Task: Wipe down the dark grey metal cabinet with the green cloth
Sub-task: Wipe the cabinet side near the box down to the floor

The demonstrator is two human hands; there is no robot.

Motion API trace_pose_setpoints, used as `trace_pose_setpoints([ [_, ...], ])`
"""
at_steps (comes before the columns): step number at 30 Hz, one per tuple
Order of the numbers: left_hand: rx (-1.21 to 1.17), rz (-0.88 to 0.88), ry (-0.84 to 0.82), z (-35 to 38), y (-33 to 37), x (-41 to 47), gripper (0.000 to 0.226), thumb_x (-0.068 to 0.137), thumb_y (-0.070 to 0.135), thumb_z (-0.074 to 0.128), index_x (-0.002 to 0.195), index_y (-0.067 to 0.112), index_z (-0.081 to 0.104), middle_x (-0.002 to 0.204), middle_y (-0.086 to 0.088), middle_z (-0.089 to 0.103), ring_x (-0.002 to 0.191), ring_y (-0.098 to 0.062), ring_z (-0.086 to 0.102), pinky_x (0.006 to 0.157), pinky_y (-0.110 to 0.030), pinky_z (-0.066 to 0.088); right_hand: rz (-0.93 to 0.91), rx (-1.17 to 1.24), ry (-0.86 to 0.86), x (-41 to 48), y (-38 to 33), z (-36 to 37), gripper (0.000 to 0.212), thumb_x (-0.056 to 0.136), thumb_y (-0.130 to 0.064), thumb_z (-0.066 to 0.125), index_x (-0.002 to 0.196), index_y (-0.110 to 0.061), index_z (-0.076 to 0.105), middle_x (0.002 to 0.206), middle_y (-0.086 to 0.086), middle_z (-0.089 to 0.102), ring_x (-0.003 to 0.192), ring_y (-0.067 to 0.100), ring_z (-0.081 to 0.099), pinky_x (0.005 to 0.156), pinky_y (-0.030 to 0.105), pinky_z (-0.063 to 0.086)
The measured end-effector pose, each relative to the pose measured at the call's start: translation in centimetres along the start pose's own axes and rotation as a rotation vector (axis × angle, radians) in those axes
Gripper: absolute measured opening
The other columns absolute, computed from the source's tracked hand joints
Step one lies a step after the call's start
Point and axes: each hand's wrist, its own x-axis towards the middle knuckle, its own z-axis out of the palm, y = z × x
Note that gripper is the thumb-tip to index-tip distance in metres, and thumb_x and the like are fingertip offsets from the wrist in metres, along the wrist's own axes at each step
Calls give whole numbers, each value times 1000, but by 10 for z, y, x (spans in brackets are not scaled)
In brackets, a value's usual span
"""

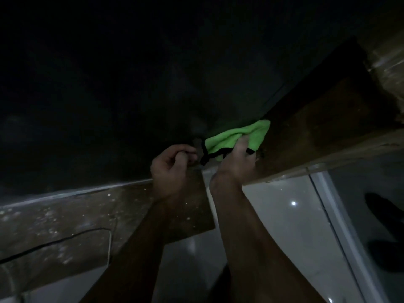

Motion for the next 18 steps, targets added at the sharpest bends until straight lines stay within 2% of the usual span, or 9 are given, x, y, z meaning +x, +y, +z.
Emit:
trace_pose_setpoints([
  [2, 20, -66, 38, -11, -7, -3, 27, 94, -1, 48, 87, 7, 73, 75, -6, 71, 69, -9, 66, 62, -19, 51, 159, 20, -78, 4, 14, -5, 22, 101, -34, 59, 121, -26, 60, 116, -1, 67, 105, 19, 65, 98, 45, 55],
  [4, 63, -152, 96, -30, -16, -2, 26, 96, 4, 49, 87, 10, 72, 77, -6, 71, 69, -10, 66, 63, -24, 51, 366, 18, -143, 1, 27, -7, 37, 103, -33, 57, 136, -18, 54, 129, 9, 61, 113, 28, 61, 100, 51, 53],
  [7, 150, -212, 150, -68, -21, 5, 26, 97, 8, 48, 85, 12, 72, 85, -6, 72, 77, -14, 67, 68, -29, 49, 505, 24, -174, -16, 46, 0, 33, 104, -23, 55, 133, -7, 53, 130, 18, 59, 108, 32, 61, 100, 55, 51],
  [10, 312, -113, 198, -100, -17, 5, 26, 95, 8, 50, 80, 15, 70, 78, -1, 69, 71, -10, 62, 64, -27, 47, 577, 79, -222, -52, 64, 15, 15, 105, -16, 50, 117, -10, 56, 120, 17, 59, 99, 28, 59, 102, 51, 50],
  [12, 356, -63, 256, -116, -18, 1, 24, 91, 11, 51, 75, 19, 67, 72, 2, 67, 64, -4, 58, 59, -25, 44, 610, 74, -274, -75, 80, 24, 23, 105, -14, 48, 127, -11, 54, 122, 15, 58, 106, 28, 58, 101, 49, 50],
  [15, 339, -52, 348, -138, -25, 0, 27, 84, 31, 47, 78, 15, 69, 72, -6, 68, 68, -19, 63, 63, -33, 50, 676, 8, -308, -99, 109, 37, 42, 102, -13, 52, 144, -10, 47, 135, 18, 56, 111, 32, 59, 88, 44, 51],
  [17, 346, -44, 378, -154, -29, 1, 34, 82, 38, 43, 81, 17, 70, 76, -8, 70, 73, -27, 66, 70, -44, 55, 707, -13, -330, -107, 118, 40, 39, 101, -10, 54, 140, -8, 49, 133, 20, 58, 105, 32, 61, 81, 41, 52],
  [18, 348, -52, 384, -160, -30, 1, 33, 82, 40, 42, 81, 21, 69, 78, -8, 71, 75, -29, 67, 73, -47, 56, 714, -23, -336, -107, 118, 40, 30, 101, -6, 52, 130, -6, 55, 123, 19, 62, 96, 29, 62, 80, 41, 51],
])
